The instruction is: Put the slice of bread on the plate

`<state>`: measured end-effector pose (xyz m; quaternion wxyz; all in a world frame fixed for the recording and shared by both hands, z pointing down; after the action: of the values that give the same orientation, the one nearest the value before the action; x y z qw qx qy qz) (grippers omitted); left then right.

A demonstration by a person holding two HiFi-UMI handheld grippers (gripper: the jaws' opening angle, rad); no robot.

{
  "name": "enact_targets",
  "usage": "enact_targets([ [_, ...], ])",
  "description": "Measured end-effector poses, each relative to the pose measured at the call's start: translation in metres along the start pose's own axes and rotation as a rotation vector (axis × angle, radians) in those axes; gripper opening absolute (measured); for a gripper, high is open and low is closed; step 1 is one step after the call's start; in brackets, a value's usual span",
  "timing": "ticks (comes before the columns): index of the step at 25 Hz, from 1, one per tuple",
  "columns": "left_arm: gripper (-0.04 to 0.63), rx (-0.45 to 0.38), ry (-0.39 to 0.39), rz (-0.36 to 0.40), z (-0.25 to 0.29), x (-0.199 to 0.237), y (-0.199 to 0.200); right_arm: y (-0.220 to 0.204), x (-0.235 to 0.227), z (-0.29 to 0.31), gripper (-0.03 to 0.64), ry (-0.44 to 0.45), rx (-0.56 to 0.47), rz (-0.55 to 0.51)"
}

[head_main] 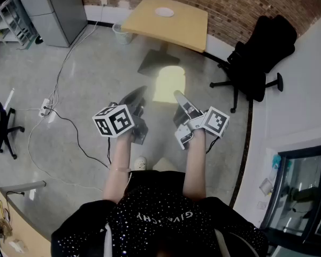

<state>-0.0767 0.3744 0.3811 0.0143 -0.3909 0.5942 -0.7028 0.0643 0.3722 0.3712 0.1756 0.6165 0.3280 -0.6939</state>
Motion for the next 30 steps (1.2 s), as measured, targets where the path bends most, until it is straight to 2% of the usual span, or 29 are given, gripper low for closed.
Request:
enact_targets([
  [3, 0.011, -0.008, 0.027, -0.005, 0.0, 0.008, 0.001, -0.002, 0.001, 0.004, 0.098, -0.005, 0.009, 0.003],
  [9, 0.011, 0.008, 0.031, 0.012, 0.002, 0.012, 0.001, -0.009, -0.007, 0.011, 0.1, -0.094, 0.021, -0.042],
  [15, 0.011, 0.015, 0.037, -0.023, 0.027, 0.029, -0.004, 0.008, -0.028, 0.026, 0.1, -0.108, 0.033, 0.0],
  [19, 0.011, 0.011, 0.055, -0.012, 0.065, 0.041, 0.002, 0.046, -0.039, 0.042, 0.1, -0.092, 0.037, 0.023],
  [30, 0.011, -0.001, 0.079, 0.002, 0.188, 0.074, 0.023, 0.163, -0.057, 0.104, 0.1, -0.092, 0.081, -0.002],
])
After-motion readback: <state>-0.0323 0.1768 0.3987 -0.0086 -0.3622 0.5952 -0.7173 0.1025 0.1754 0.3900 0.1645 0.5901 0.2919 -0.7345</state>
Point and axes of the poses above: the fingertips, and each gripper's own axes: z forward along the fingers, x to its left, y out of its top, the point moved 2 cm from there along -z, backward along the fingers, and after that the axes turned 14 degrees about z, right-handed, at the moved point
